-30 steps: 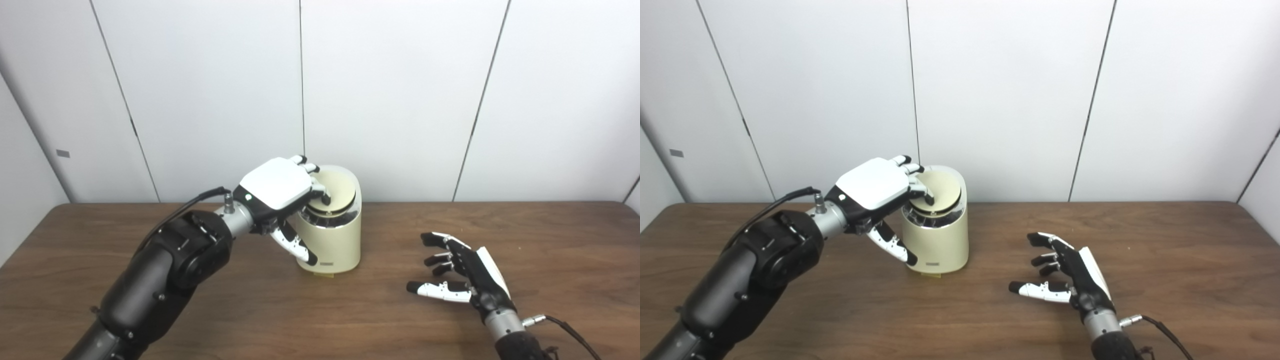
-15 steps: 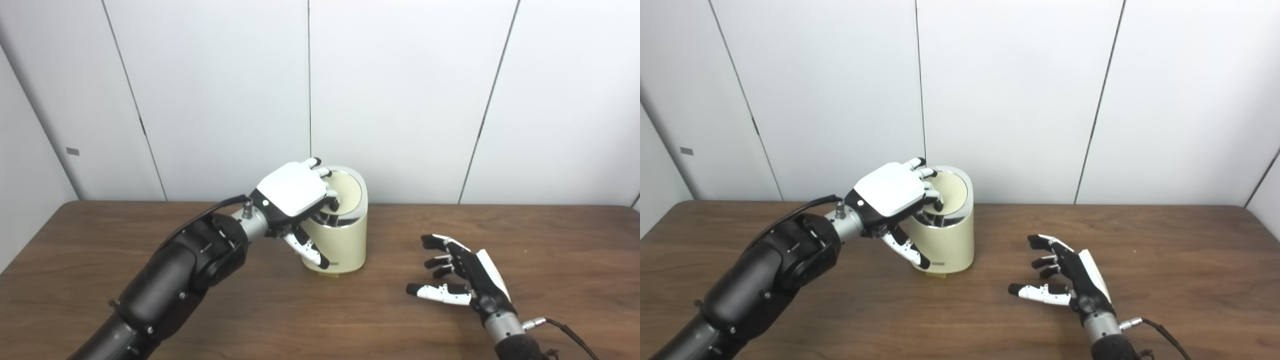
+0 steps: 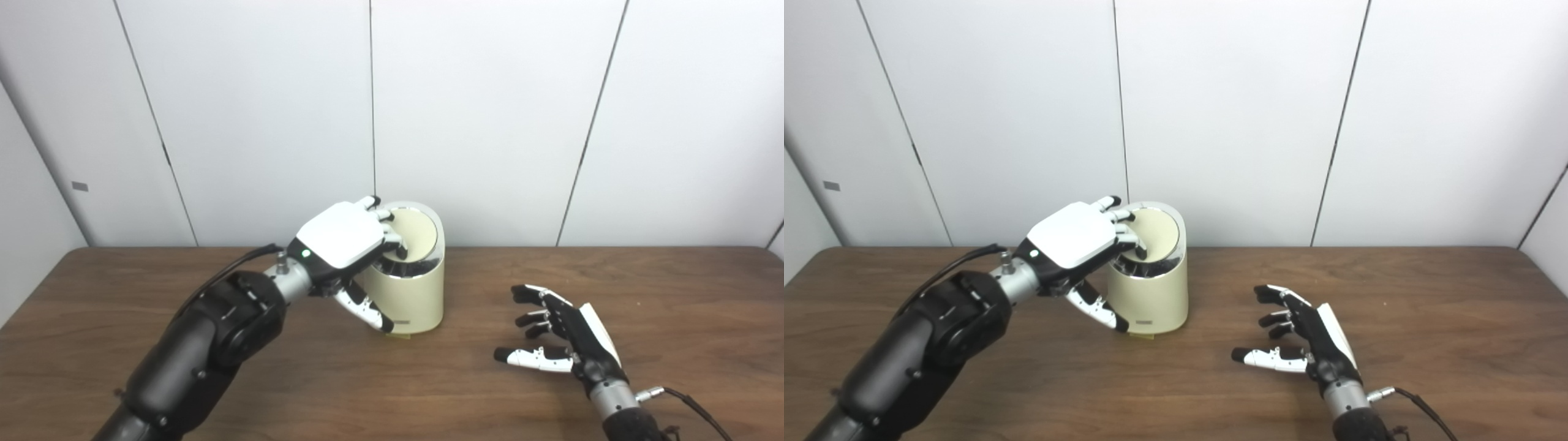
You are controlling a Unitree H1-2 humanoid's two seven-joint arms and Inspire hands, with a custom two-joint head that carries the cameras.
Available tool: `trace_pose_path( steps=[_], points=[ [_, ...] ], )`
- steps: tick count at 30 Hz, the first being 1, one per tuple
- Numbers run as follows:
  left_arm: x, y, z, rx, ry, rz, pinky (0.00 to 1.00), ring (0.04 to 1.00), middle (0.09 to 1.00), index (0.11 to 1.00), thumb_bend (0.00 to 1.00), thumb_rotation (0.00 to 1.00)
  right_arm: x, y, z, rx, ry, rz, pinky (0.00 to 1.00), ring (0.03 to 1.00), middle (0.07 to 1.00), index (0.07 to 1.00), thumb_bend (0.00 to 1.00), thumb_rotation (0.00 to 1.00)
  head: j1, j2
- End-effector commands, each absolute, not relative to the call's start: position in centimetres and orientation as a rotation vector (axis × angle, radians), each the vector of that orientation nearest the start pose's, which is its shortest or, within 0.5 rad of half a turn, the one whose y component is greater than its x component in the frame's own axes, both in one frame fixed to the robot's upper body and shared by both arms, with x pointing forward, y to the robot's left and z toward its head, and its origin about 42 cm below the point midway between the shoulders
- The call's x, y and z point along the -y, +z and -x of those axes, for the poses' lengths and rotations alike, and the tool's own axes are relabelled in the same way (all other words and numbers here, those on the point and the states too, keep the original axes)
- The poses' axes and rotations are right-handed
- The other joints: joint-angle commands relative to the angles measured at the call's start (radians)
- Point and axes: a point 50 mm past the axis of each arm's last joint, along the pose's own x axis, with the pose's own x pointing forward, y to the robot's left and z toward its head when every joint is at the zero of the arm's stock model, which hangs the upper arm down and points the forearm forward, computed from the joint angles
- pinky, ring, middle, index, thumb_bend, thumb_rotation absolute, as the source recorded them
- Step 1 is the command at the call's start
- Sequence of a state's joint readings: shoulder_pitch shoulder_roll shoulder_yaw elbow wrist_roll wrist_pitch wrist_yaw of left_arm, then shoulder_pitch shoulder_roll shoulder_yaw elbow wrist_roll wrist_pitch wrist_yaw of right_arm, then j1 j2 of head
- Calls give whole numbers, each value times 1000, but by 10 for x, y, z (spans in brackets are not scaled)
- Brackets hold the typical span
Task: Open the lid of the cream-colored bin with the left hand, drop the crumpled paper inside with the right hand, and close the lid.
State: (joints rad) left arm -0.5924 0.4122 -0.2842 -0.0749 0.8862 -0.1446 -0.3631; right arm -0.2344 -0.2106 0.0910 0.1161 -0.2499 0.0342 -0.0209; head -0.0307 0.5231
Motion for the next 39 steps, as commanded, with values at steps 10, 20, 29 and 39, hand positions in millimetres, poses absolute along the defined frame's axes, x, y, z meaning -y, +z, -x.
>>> trace_pose_path(
  steps=[10,20,29,39],
  points=[
    [-235,312,-408,717,-80,-954,721,889,909,889,812,403,246,139,-365,100,86,479,502,624,776,767,764,228,2,-1],
    [-246,246,-392,482,-94,-498,651,821,851,869,832,366,248,145,-364,127,75,460,512,626,794,770,781,238,5,-2],
    [-251,189,-373,340,-81,-306,603,669,696,784,809,310,246,154,-361,181,33,396,488,609,773,757,812,245,6,0],
    [-256,152,-362,287,-134,-195,612,685,727,801,792,302,241,158,-355,218,26,309,518,622,772,771,779,206,14,6]
  ],
)
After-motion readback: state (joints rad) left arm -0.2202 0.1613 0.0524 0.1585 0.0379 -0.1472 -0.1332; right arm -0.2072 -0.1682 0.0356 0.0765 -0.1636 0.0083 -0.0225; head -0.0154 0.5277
